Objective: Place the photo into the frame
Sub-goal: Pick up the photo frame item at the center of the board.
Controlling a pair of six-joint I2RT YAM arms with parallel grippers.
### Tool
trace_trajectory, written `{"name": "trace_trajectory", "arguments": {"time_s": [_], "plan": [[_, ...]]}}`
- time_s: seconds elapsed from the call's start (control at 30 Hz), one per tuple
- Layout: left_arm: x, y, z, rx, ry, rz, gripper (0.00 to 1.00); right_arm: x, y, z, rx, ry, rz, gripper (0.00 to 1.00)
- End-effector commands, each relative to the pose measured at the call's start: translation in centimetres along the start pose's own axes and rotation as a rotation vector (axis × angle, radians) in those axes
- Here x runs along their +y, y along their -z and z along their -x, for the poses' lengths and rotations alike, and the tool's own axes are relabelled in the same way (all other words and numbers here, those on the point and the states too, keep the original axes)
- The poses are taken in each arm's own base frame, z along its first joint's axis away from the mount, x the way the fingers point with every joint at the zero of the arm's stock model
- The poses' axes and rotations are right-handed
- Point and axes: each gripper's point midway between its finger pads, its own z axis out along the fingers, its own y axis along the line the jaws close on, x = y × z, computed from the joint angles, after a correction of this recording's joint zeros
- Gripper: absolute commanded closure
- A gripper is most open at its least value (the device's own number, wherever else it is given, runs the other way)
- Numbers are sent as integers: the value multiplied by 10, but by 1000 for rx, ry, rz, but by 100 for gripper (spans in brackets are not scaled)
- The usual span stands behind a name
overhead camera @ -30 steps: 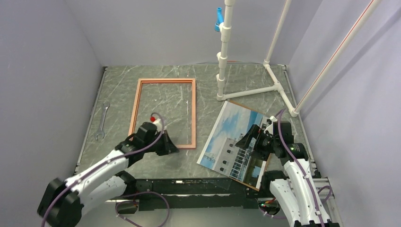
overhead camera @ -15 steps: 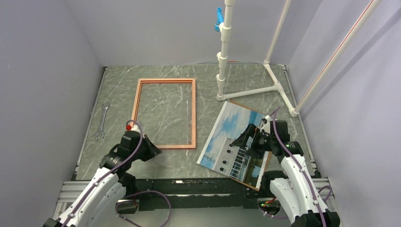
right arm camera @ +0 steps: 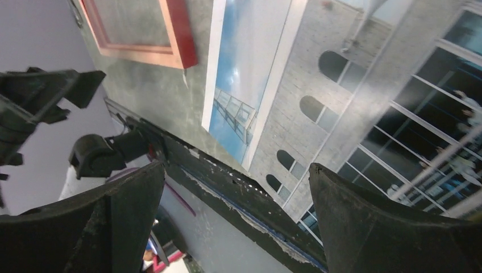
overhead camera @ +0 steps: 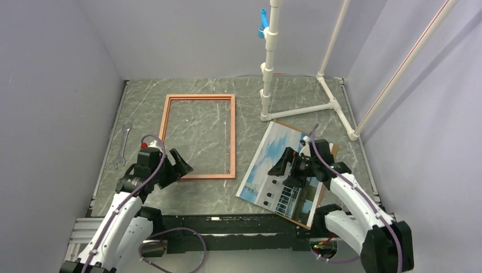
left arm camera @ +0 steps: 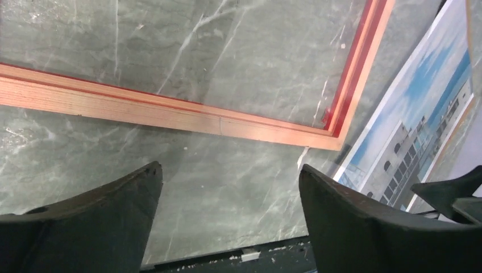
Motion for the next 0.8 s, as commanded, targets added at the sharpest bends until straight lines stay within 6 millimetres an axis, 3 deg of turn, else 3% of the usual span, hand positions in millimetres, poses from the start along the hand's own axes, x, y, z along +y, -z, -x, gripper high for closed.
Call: {"name": "trace_trajectory", "arguments": {"time_s": [0.0,0.17,0.3,0.57,0.77], "plan": [[-4,11,9,20,-55,32,1,20,-21,10,-13,51,26,0],[-7,32,27,-32,-101,80,1,15,-44,14,15,65,-14,0],[-25,38,29,-40,-136,-12,1,16,-58,24,20,73,-14,0],[-47,14,4,51,-134,-216,10,28,-87,39,47,68,43,2],[-35,-4,-14,121,-117,-186,12,17,-117,31,100,32,16,3]]}}
